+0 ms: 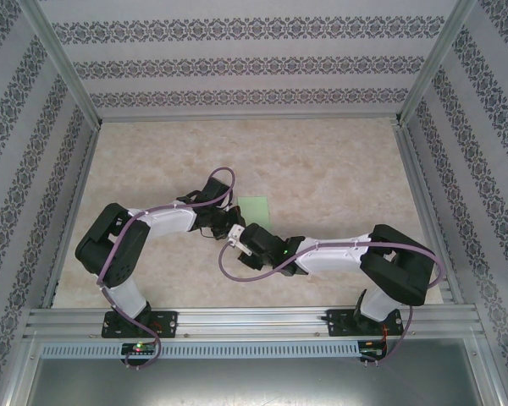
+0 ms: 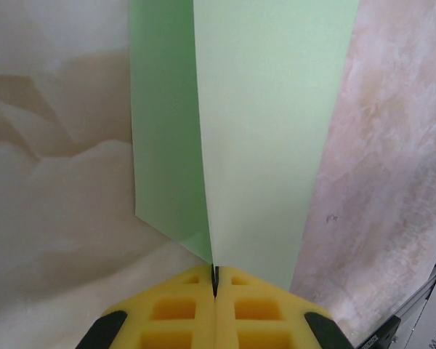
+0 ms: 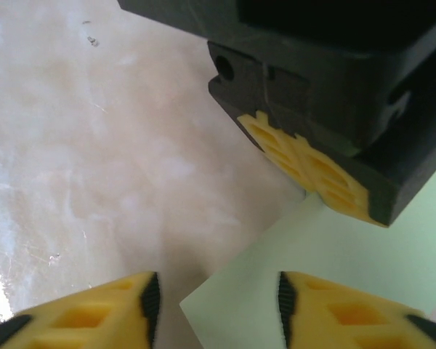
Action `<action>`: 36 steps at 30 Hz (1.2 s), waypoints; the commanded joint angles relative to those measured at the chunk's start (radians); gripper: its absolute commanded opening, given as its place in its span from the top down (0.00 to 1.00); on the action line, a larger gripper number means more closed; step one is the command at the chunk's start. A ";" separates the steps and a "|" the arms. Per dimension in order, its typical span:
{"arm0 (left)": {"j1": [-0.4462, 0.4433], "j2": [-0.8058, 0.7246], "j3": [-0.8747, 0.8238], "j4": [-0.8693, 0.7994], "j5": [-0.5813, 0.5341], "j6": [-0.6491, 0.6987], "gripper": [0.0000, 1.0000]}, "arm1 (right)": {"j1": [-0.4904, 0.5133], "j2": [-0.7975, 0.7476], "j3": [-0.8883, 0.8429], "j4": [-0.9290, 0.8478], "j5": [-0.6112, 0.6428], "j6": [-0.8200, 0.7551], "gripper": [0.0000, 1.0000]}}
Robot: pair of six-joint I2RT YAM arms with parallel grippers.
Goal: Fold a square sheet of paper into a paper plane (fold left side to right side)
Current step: Third fold the triangle at the center of the table.
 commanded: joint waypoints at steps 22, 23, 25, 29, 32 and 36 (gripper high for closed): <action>0.093 -0.176 0.057 -0.222 -0.049 0.166 0.57 | -0.124 -0.049 -0.014 -0.010 -0.279 0.110 1.00; 0.096 -0.164 0.074 -0.215 -0.038 0.177 0.60 | -0.128 -0.049 -0.013 -0.007 -0.285 0.112 1.00; 0.096 -0.114 0.118 -0.208 -0.009 0.207 0.66 | -0.136 -0.050 -0.016 -0.005 -0.294 0.121 1.00; 0.095 0.031 0.242 -0.181 0.083 0.262 0.75 | -0.157 -0.050 -0.025 0.010 -0.330 0.142 1.00; 0.094 0.146 0.327 -0.165 0.127 0.290 0.78 | -0.176 -0.048 -0.030 0.021 -0.353 0.159 1.00; 0.088 0.261 0.415 -0.166 0.170 0.306 0.80 | -0.200 -0.047 -0.031 0.031 -0.387 0.184 1.00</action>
